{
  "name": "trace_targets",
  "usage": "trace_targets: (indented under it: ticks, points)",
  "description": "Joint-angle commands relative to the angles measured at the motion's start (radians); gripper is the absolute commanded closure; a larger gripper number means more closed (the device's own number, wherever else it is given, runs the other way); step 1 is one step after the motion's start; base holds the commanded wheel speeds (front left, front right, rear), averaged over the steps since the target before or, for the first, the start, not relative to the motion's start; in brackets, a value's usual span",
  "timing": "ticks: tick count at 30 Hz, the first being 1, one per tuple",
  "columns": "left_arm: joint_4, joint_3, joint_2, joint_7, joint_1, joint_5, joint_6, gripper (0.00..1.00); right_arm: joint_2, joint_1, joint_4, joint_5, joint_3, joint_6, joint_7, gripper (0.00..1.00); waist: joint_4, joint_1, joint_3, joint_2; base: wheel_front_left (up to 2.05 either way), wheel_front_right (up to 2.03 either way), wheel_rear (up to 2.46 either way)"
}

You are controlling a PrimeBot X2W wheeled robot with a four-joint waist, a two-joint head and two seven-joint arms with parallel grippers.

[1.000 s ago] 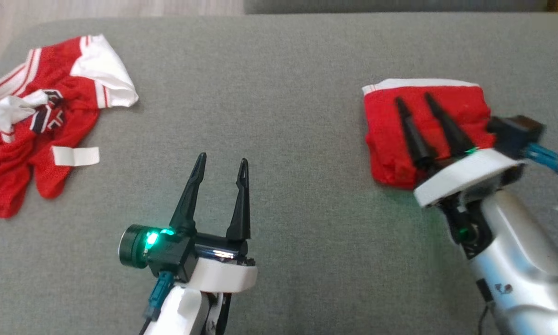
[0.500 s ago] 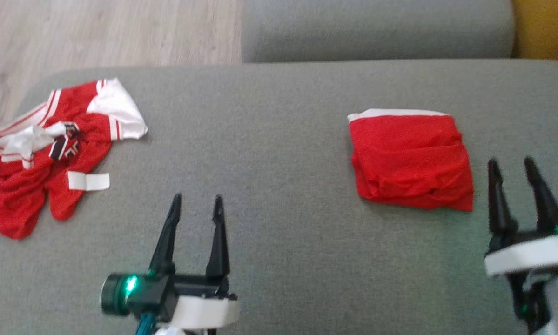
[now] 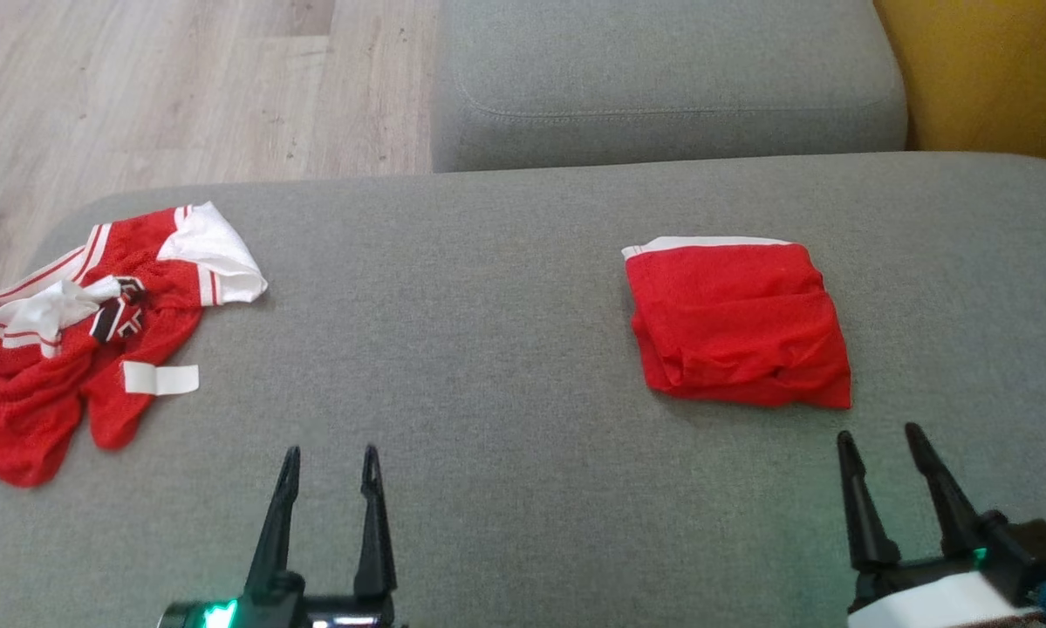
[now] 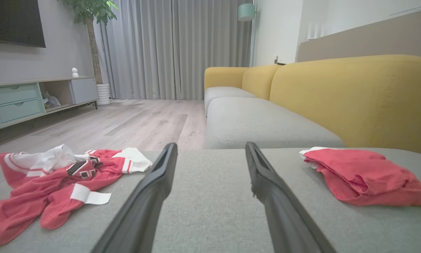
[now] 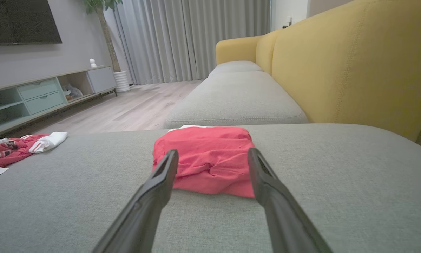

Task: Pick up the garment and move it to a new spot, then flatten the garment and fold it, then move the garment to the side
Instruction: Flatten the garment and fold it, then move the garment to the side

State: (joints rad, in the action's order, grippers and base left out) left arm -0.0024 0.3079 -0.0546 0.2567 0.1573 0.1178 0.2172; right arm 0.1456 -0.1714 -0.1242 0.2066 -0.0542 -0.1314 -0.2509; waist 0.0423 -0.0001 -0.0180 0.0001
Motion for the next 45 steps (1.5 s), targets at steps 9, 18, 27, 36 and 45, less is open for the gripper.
trace_targets:
  ticks: [9, 18, 27, 36, 45]
  points:
    - [-0.003, -0.055, 0.004, 0.005, 0.002, -0.008, -0.003, 0.0, 0.006, 0.046, 0.015, -0.023, -0.04, 0.001, -0.011, 0.0, 0.002, 0.0001, -0.009, -0.0001, 0.0, 0.0, 0.0]
    - [0.013, -0.051, 0.004, 0.005, 0.004, -0.011, -0.009, 0.0, 0.012, 0.042, 0.011, -0.034, -0.034, 0.001, -0.011, 0.0, -0.001, 0.0001, -0.019, -0.0001, 0.0, 0.0, 0.0]
    - [0.026, -0.047, 0.004, 0.005, 0.006, -0.015, -0.012, 0.0, 0.008, 0.034, 0.007, -0.04, -0.03, 0.001, -0.011, 0.0, 0.0, 0.0001, -0.031, -0.0001, 0.0, 0.0, 0.0]
    - [0.035, -0.046, 0.004, 0.005, 0.007, -0.013, -0.014, 0.0, 0.0, 0.036, -0.004, -0.024, -0.03, 0.001, -0.011, 0.0, 0.001, 0.0001, -0.029, -0.0001, 0.0, 0.0, 0.0]
    - [0.032, -0.039, 0.004, 0.005, -0.003, -0.015, -0.011, 0.0, 0.01, 0.096, -0.067, -0.007, -0.024, 0.001, -0.011, 0.0, 0.002, 0.0001, 0.007, -0.0001, 0.0, 0.0, 0.0]
